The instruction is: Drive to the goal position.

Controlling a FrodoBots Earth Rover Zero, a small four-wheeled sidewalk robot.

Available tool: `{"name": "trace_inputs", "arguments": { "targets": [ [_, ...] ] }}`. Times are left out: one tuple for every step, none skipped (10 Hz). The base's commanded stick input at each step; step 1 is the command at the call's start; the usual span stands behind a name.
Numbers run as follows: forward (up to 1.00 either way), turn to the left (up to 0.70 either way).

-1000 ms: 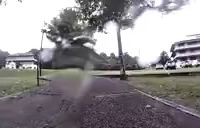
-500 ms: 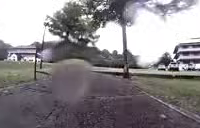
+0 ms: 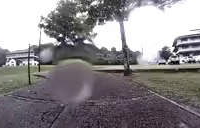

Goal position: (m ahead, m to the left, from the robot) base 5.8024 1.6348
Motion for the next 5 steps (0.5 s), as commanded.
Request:
{"name": "trace_inputs", "arguments": {
  "targets": [
    [0.7, 0.0],
    [0.7, 0.0],
    [0.7, 0.0],
    [0.7, 0.0],
    [0.7, 0.0]
  ]
}}
